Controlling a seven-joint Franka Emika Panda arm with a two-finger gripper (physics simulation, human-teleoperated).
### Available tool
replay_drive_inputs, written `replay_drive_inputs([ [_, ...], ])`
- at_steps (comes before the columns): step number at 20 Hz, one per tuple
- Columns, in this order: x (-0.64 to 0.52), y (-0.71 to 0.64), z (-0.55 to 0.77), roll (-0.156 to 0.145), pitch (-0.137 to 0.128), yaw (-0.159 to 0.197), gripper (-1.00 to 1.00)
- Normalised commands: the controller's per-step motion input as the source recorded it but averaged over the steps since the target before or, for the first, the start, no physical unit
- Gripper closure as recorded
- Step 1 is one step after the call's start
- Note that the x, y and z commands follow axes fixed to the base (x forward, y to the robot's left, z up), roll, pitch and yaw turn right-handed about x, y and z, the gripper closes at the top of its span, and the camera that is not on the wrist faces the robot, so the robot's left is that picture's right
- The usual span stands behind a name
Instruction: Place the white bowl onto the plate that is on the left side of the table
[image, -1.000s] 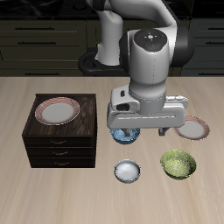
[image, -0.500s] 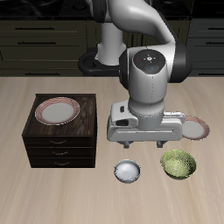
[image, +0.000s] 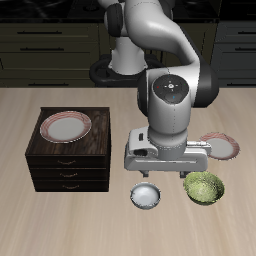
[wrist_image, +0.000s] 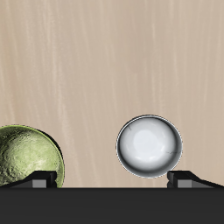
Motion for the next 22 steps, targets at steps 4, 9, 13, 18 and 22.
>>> replay_drive_inputs([
  [4, 0.05, -0.16, -0.22, -0.016, 0.019, -0.028, -1.0],
  [9, 0.01, -0.11, -0.19, -0.015, 0.013, -0.001, -1.0],
  [13, 0.01, 0.01, -0.18, 0.005, 0.02, -0.013, -1.0],
  [18, -0.04, 0.04, -0.16, -0.004, 0.011, -0.02, -1.0],
  [22, -0.01, -0.07, -0.26, -0.003, 0.033, -0.027, -1.0],
])
